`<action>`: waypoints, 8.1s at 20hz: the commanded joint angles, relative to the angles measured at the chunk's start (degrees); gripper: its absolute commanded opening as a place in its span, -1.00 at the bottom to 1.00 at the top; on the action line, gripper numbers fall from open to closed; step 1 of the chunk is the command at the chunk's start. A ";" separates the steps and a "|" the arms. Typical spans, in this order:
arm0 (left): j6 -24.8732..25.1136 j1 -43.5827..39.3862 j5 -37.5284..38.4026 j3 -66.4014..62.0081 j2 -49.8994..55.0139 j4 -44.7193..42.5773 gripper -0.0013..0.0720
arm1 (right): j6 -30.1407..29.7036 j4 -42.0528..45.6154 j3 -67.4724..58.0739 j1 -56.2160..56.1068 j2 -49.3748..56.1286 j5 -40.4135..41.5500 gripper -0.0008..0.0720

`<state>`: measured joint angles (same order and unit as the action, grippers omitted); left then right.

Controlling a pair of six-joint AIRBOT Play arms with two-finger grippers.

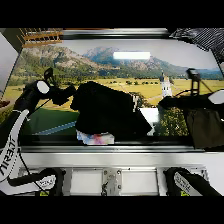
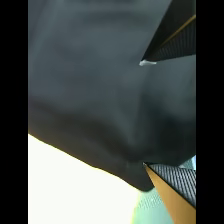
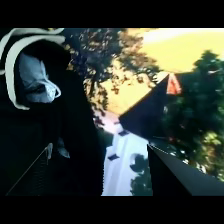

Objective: Fold the clothes and pants, and hang the long-sleeved shirts on hangers.

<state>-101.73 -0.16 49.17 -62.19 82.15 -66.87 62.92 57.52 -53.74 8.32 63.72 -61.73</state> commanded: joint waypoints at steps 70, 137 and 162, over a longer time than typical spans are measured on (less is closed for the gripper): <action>3.17 -12.50 8.31 24.87 -24.04 2.08 0.74 | 28.55 13.62 -4.22 -0.31 -3.21 10.62 0.29; 0.13 -4.50 3.34 -30.97 -52.15 -0.66 -0.93 | 24.72 -1.84 -32.63 -4.83 -29.46 -17.86 -0.89; 7.37 -8.04 16.94 -35.23 4.94 -1.27 -0.93 | 28.92 19.91 -27.39 -6.54 11.41 -9.09 -0.89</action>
<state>-94.59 -6.26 62.96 -102.19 91.64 -58.83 94.35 75.31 -83.29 1.85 76.93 -68.88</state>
